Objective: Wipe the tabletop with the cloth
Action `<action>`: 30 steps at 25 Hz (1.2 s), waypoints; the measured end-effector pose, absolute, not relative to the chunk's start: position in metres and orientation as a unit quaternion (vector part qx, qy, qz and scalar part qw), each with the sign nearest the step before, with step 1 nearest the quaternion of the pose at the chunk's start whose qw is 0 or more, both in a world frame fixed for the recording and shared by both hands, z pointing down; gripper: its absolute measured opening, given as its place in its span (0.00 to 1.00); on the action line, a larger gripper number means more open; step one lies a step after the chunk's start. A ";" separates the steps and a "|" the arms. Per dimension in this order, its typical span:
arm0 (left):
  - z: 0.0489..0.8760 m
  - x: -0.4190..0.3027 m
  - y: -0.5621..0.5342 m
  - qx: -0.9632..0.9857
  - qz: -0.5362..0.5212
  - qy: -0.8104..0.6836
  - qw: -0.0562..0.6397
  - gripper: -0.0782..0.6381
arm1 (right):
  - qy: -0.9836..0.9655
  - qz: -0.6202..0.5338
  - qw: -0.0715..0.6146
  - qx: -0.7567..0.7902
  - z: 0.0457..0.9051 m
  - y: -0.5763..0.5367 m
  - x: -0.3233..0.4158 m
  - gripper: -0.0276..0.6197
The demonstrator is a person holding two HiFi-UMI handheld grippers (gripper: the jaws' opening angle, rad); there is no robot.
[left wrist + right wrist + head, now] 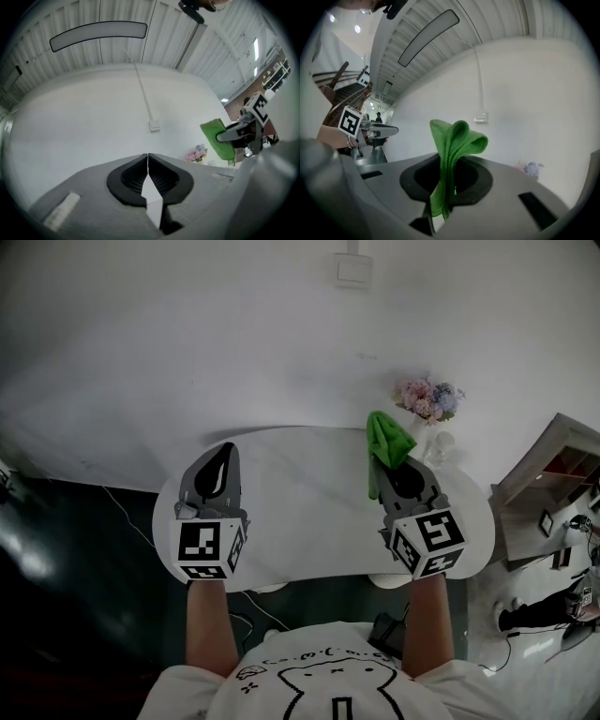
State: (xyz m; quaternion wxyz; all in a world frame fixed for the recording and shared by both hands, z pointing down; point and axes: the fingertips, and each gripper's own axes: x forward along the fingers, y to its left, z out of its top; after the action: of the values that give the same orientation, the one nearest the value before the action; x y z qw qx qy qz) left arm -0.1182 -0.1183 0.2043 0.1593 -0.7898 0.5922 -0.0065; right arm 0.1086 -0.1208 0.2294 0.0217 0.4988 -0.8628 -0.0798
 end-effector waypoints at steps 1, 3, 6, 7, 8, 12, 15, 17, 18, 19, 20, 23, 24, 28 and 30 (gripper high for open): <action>0.203 -0.116 -0.119 -0.790 -0.006 0.590 0.163 0.13 | -0.857 -0.085 0.026 0.507 0.228 -0.121 0.116 0.11; 0.199 -0.111 -0.119 -0.791 -0.003 0.587 0.170 0.13 | -0.846 -0.099 0.034 0.524 0.224 -0.120 0.131 0.11; 0.195 -0.109 -0.118 -0.789 0.000 0.589 0.175 0.13 | -0.829 -0.120 0.039 0.545 0.216 -0.116 0.151 0.11; 0.193 -0.109 -0.118 -0.788 0.000 0.589 0.178 0.13 | -0.823 -0.125 0.037 0.552 0.213 -0.114 0.157 0.11; 0.192 -0.108 -0.118 -0.787 0.000 0.590 0.181 0.13 | -0.818 -0.131 0.035 0.559 0.210 -0.112 0.163 0.11; 0.183 -0.104 -0.121 -0.787 0.002 0.585 0.198 0.13 | -0.803 -0.149 0.026 0.577 0.193 -0.110 0.180 0.11; 0.177 -0.104 -0.124 -0.786 0.002 0.582 0.210 0.13 | -0.796 -0.156 0.029 0.584 0.185 -0.112 0.185 0.11; 0.174 -0.106 -0.125 -0.784 0.004 0.582 0.215 0.13 | -0.795 -0.158 0.034 0.585 0.184 -0.112 0.185 0.11; 0.172 -0.107 -0.124 -0.784 0.006 0.582 0.217 0.13 | -0.794 -0.160 0.036 0.586 0.184 -0.112 0.185 0.11; 0.171 -0.108 -0.124 -0.784 0.009 0.581 0.218 0.13 | -0.792 -0.161 0.037 0.587 0.184 -0.112 0.186 0.11; 0.170 -0.110 -0.124 -0.784 0.011 0.581 0.218 0.13 | -0.791 -0.162 0.038 0.588 0.183 -0.112 0.186 0.11; 0.170 -0.113 -0.125 -0.784 0.014 0.582 0.218 0.13 | -0.789 -0.164 0.037 0.591 0.182 -0.113 0.185 0.11; 0.170 -0.114 -0.125 -0.784 0.015 0.582 0.217 0.13 | -0.788 -0.166 0.036 0.592 0.182 -0.114 0.185 0.11; 0.169 -0.114 -0.126 -0.793 0.026 0.571 0.212 0.13 | -0.784 -0.172 0.037 0.596 0.181 -0.115 0.187 0.11; 0.169 -0.114 -0.125 -0.796 0.031 0.567 0.211 0.13 | -0.782 -0.173 0.037 0.597 0.181 -0.115 0.188 0.11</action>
State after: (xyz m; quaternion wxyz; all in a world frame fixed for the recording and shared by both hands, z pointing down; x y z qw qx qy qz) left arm -0.1144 -0.1253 0.1687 0.2110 -0.7959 0.5666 0.0307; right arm 0.1879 -0.1153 0.1810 0.0370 0.5974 -0.7821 -0.1733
